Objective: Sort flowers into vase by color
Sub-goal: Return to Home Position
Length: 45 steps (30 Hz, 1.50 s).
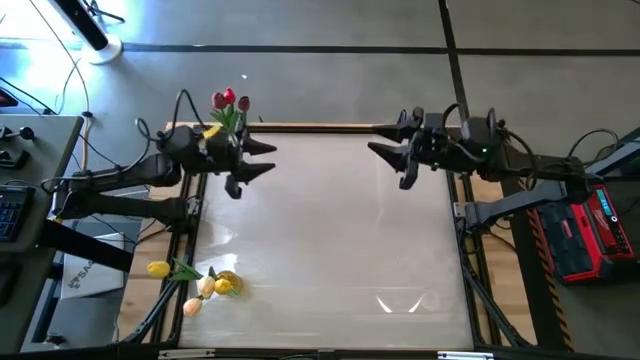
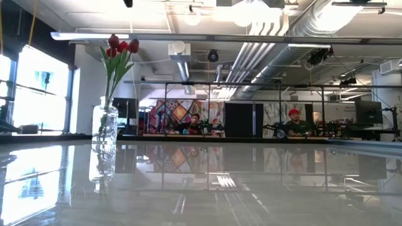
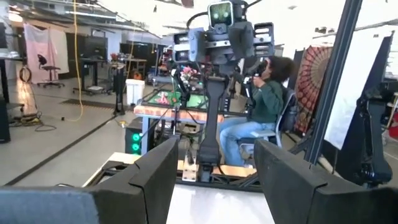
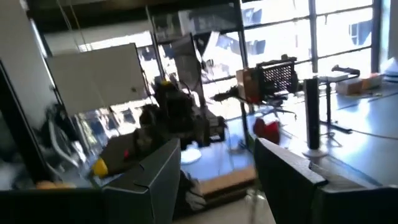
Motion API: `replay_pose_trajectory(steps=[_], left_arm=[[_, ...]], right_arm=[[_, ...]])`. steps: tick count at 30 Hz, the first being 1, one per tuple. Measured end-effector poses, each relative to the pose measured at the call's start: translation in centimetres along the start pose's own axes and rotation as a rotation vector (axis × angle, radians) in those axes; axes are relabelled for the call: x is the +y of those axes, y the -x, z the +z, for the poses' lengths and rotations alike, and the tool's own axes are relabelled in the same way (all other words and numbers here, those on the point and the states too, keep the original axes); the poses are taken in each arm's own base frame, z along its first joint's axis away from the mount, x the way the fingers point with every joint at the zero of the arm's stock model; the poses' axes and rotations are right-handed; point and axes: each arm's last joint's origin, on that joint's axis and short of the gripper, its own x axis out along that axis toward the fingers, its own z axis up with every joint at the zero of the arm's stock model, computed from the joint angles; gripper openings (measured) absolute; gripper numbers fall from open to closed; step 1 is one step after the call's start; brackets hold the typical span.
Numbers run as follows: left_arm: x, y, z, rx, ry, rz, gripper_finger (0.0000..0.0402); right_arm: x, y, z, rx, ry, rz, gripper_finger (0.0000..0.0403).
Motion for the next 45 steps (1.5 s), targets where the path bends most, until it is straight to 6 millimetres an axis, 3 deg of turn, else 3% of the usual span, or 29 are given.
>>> replay_pose_trajectory(steps=[5,13,22,33,40,45], left_arm=[[0.9,0.9,0.4,0.002,0.024,-0.025,0.0197],[1.0,1.3,0.5,0.016,0.051,-0.050,0.0197],[0.9,2.0,-1.0,0.177,0.036,-0.047,0.0197],[1.0,2.2,-2.0,0.226,0.068,-0.042,0.0197],[0.7,2.9,-1.3,0.176,0.026,-0.040,0.0197],[0.7,3.4,-1.5,0.204,0.014,-0.030,0.0197]], right_arm=[[0.0,-0.1,0.1,-0.018,-0.037,0.002,0.0195],[-0.1,-1.9,-1.4,0.035,-0.034,-0.102,0.0195],[0.5,-3.1,-3.4,0.134,-0.013,-0.110,0.0195],[0.3,-1.6,-3.2,0.186,0.016,-0.183,0.0195],[-0.3,0.7,-2.2,0.199,0.026,-0.231,0.0195],[-0.5,1.1,-2.2,0.210,0.028,-0.254,0.0195]])
